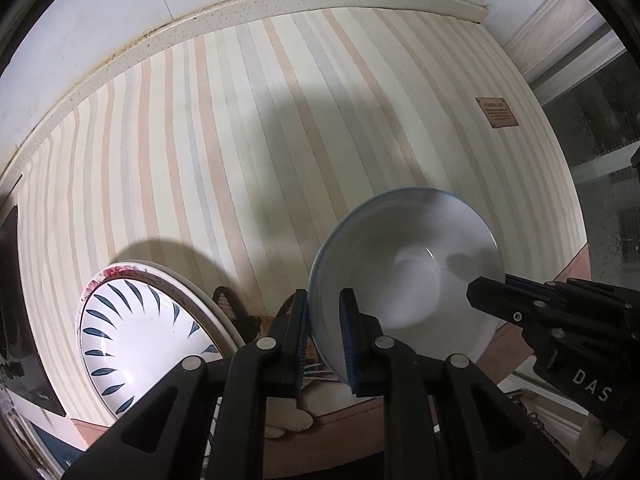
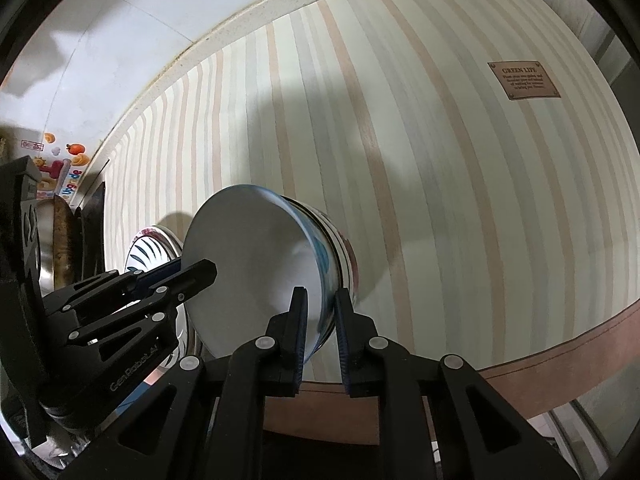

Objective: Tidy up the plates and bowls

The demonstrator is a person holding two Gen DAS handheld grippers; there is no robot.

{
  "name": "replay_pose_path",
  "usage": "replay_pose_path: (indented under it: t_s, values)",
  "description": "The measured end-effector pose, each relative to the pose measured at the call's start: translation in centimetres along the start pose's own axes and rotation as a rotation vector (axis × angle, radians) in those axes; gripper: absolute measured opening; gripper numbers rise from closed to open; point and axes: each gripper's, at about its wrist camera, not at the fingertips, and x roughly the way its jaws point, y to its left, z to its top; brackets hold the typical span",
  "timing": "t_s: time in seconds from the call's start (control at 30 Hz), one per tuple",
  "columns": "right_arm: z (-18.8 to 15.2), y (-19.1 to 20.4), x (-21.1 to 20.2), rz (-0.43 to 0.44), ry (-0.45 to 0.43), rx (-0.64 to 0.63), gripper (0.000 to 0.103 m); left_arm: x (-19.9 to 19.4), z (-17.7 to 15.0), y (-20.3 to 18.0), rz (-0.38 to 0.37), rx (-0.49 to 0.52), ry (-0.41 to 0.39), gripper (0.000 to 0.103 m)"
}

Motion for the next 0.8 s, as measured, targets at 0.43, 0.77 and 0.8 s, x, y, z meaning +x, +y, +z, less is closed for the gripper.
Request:
replay_pose_path:
  t_s: [0.43,0.77,0.8]
  values:
    - [-3.7,3.4,-6.8,-0.040,-0.106,-0.066,0.041,-8.4,-3.4,-0.2,-0.021,0.020,-0.111,0.021]
    - [-8.1,6.9,-13.3,-0.078,-0.211,-0.105,0.071,-13.5,-5.7,0.5,-0.059,0.024,-0.170,0.049]
    - [-8.3,7.1,-13.6,-0.083,-0.216,-0.110,0.072,-14.0,-5.9,0.6,-0.063,0.023,-0.178,0.054]
